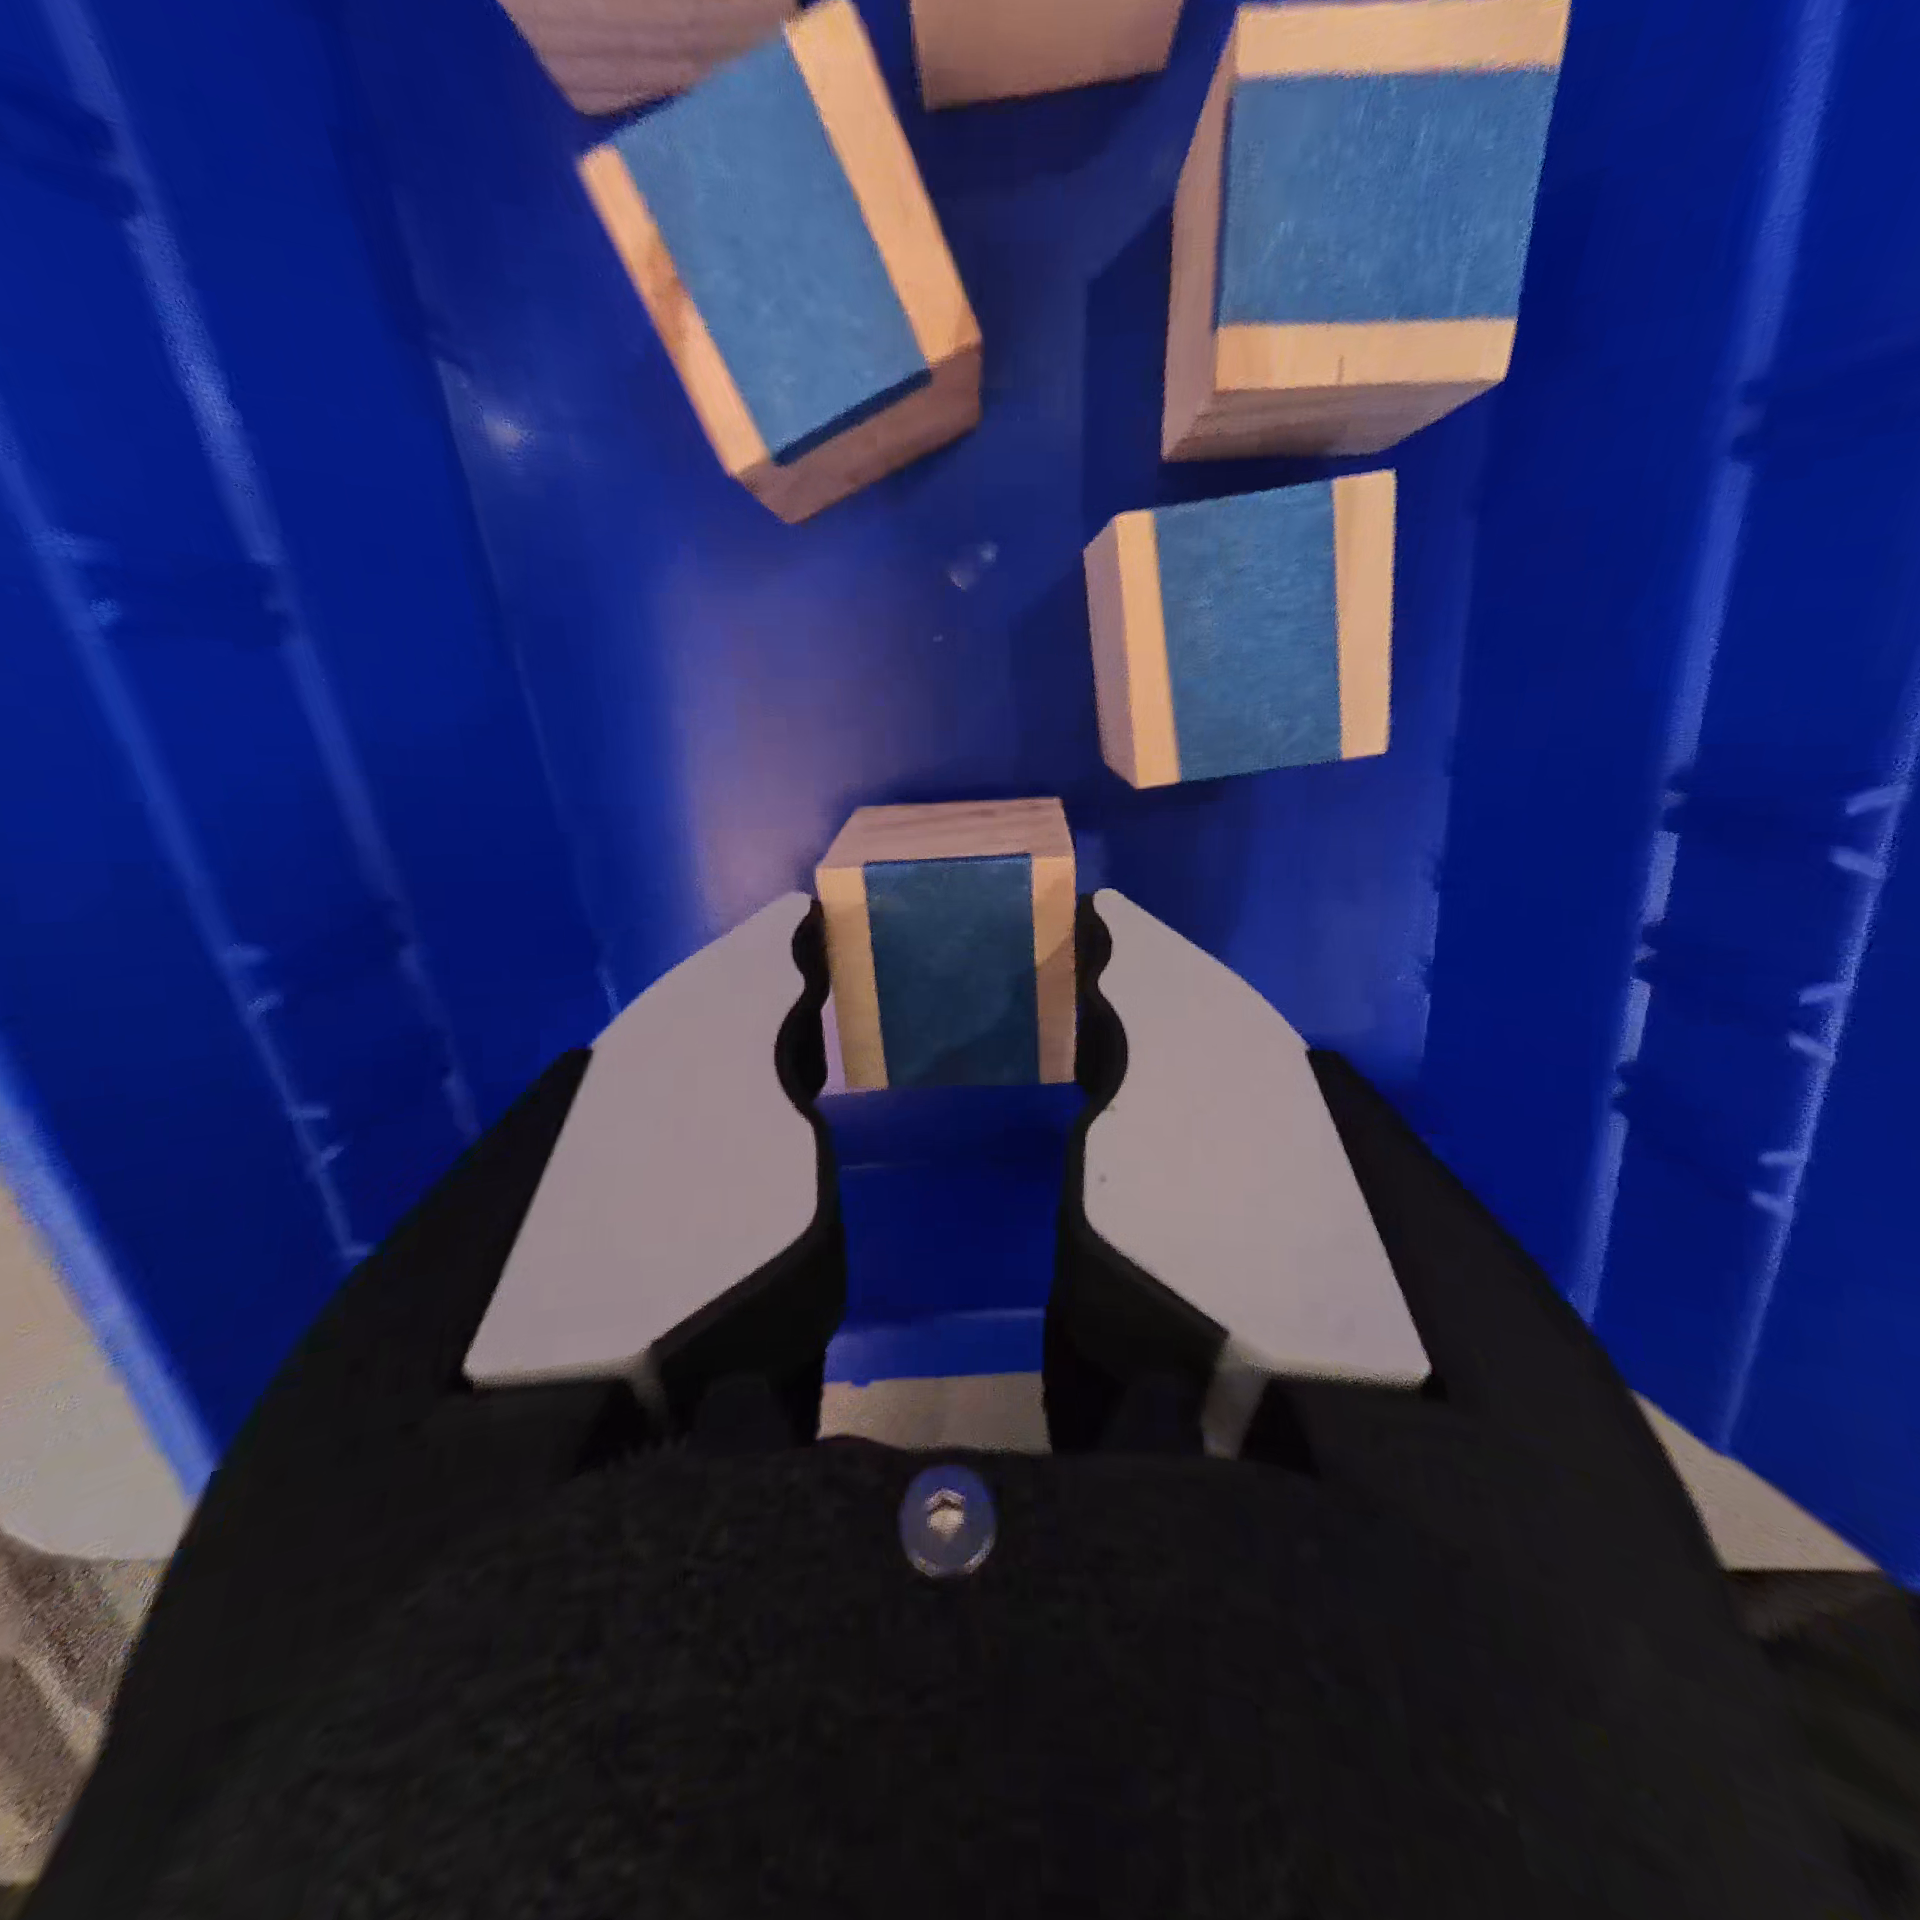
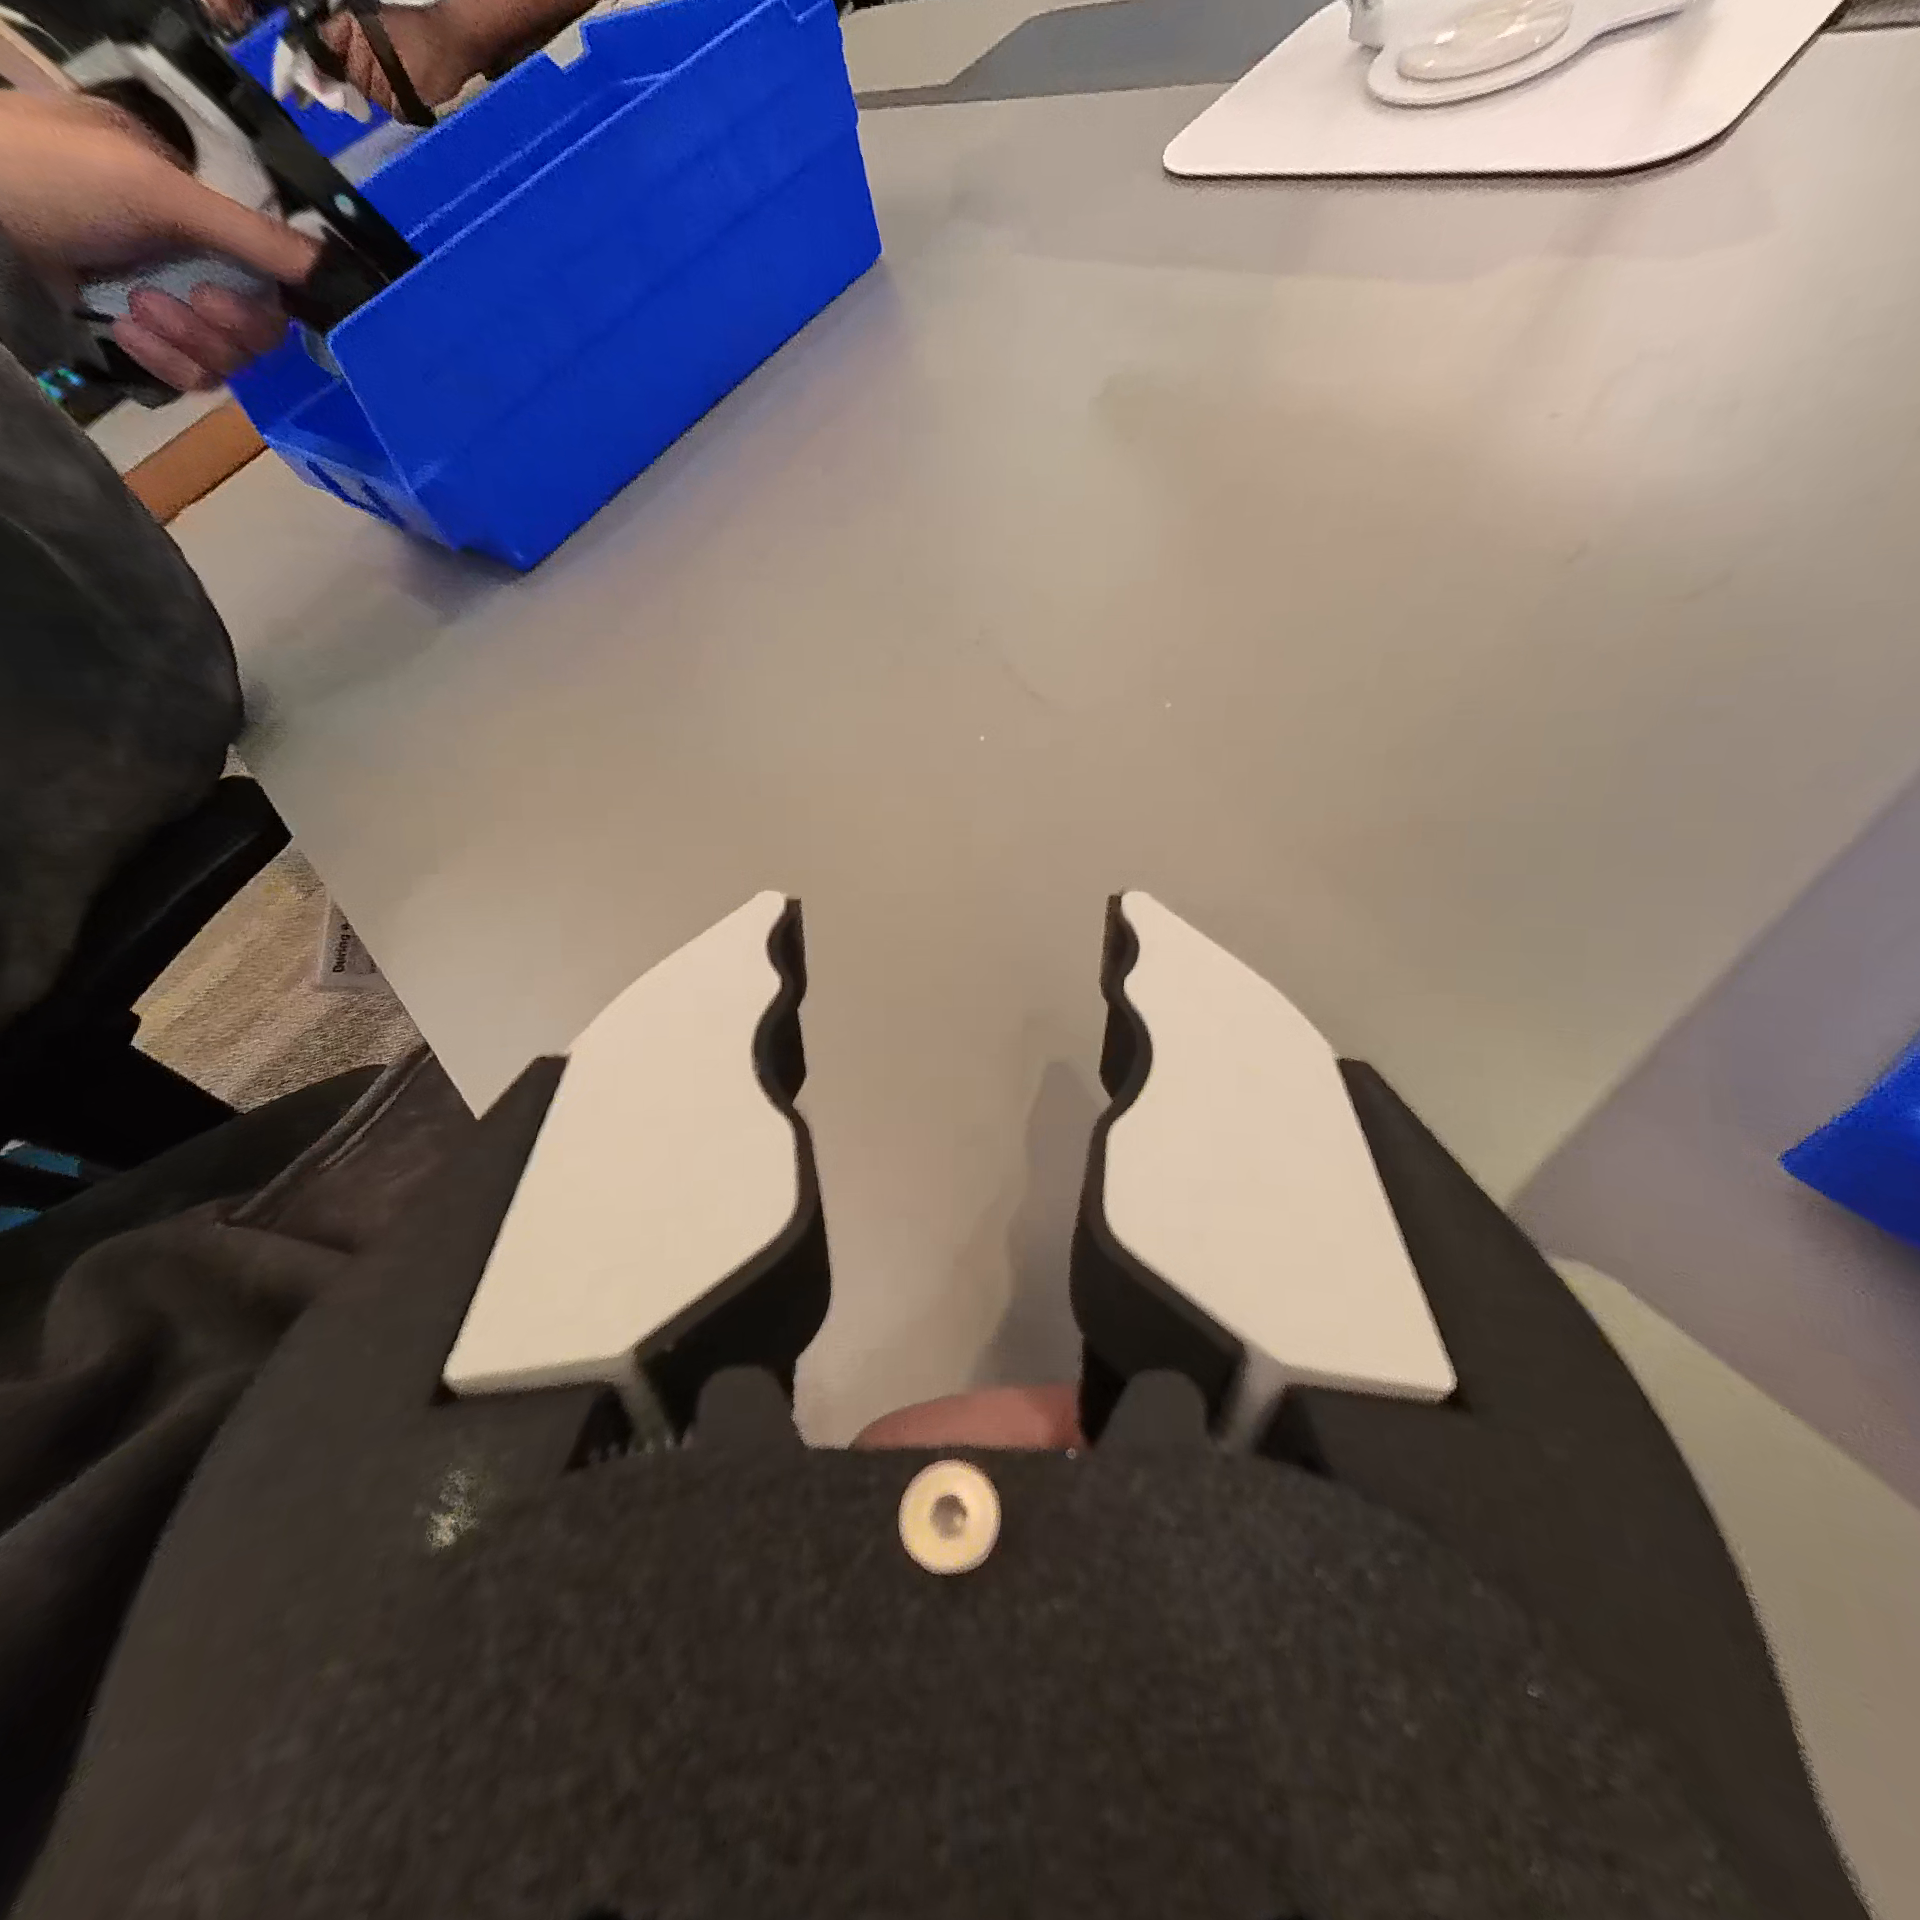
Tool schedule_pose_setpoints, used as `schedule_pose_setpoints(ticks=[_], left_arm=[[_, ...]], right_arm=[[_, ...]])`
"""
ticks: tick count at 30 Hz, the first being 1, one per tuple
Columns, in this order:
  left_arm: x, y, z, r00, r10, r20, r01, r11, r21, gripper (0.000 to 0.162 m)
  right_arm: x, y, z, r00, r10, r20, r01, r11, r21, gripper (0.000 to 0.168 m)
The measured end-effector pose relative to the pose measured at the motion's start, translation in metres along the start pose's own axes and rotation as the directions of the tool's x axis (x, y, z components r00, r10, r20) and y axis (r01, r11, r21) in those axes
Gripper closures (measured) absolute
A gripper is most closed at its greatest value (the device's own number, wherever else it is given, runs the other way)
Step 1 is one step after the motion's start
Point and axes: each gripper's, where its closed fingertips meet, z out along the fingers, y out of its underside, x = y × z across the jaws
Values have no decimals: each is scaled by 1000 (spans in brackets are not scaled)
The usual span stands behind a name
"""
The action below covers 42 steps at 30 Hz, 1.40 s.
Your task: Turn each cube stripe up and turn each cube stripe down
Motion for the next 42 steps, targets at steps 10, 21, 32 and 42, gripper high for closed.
schedule_pose_setpoints(ticks=[10,21,32,42], left_arm=[[59,-35,-115,791,163,-589,165,871,463,118],[284,-29,-195,50,458,-888,255,854,454,118],[339,-17,-150,23,377,-926,168,912,375,118],[346,-6,-135,107,406,-908,82,906,415,118]], right_arm=[[2,-2,6,999,-25,-47,24,1000,-9,107],[-68,-83,52,730,431,530,-417,896,-154,99],[-75,-124,70,643,426,636,-531,847,-30,108],[-63,-117,67,692,406,597,-496,868,-15,124]])
